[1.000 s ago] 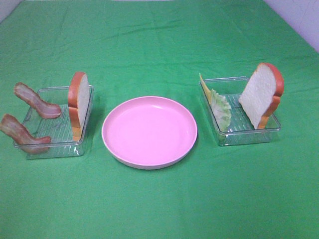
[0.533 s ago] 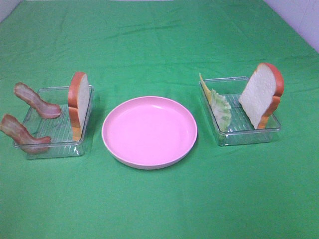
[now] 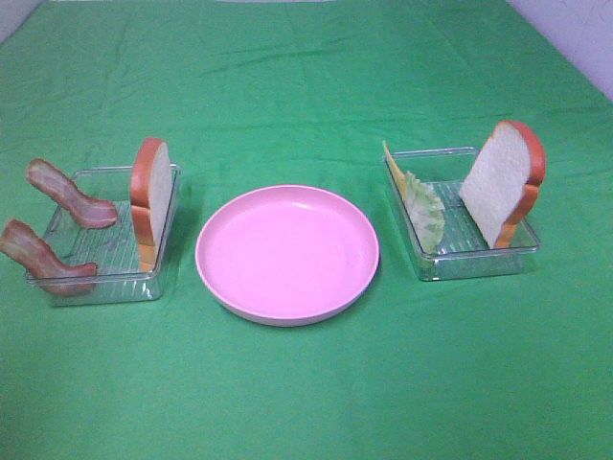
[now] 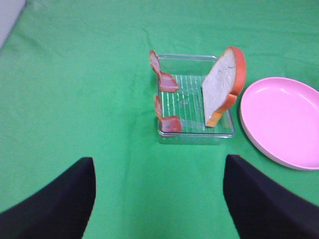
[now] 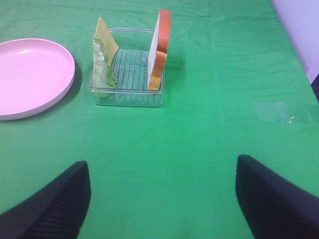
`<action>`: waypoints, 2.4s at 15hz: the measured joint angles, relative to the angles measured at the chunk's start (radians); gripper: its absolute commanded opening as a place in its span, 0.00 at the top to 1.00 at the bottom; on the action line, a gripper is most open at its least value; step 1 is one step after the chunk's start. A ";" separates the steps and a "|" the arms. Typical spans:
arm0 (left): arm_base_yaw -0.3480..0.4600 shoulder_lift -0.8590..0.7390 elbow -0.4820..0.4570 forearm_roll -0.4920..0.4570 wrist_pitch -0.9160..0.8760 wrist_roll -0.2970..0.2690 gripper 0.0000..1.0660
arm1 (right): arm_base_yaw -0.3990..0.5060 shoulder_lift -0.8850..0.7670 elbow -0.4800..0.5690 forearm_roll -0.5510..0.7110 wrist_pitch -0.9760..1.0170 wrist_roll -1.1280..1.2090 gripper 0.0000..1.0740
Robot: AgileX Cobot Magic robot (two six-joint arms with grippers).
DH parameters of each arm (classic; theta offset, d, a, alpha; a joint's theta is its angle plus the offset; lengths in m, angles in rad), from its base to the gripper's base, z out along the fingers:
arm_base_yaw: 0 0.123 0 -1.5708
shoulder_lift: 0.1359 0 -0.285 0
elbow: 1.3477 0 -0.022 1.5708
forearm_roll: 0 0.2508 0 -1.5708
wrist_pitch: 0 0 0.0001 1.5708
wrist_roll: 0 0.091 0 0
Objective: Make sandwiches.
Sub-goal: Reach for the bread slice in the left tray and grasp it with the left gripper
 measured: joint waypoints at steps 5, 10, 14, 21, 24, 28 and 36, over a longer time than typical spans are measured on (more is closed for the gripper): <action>0.000 0.473 -0.193 -0.122 0.024 0.002 0.36 | 0.000 0.000 0.000 0.000 0.000 0.000 0.29; -0.014 0.875 -0.458 -0.139 0.163 0.003 0.36 | 0.000 0.000 0.000 0.000 0.000 0.000 0.29; -0.170 1.050 -0.614 -0.101 0.188 -0.093 0.36 | 0.000 0.000 0.000 0.000 0.000 0.000 0.29; -0.516 1.378 -0.919 0.248 0.258 -0.464 0.36 | 0.000 0.000 0.000 0.000 0.000 0.000 0.29; -0.524 1.473 -0.964 0.257 0.257 -0.468 0.36 | 0.000 0.000 0.000 0.000 0.000 0.000 0.29; -0.524 1.547 -0.965 0.268 0.259 -0.470 0.36 | 0.000 0.000 0.000 0.000 0.000 0.000 0.29; -0.523 1.612 -0.965 0.271 0.190 -0.479 0.82 | 0.000 0.000 0.000 0.000 0.000 0.000 0.29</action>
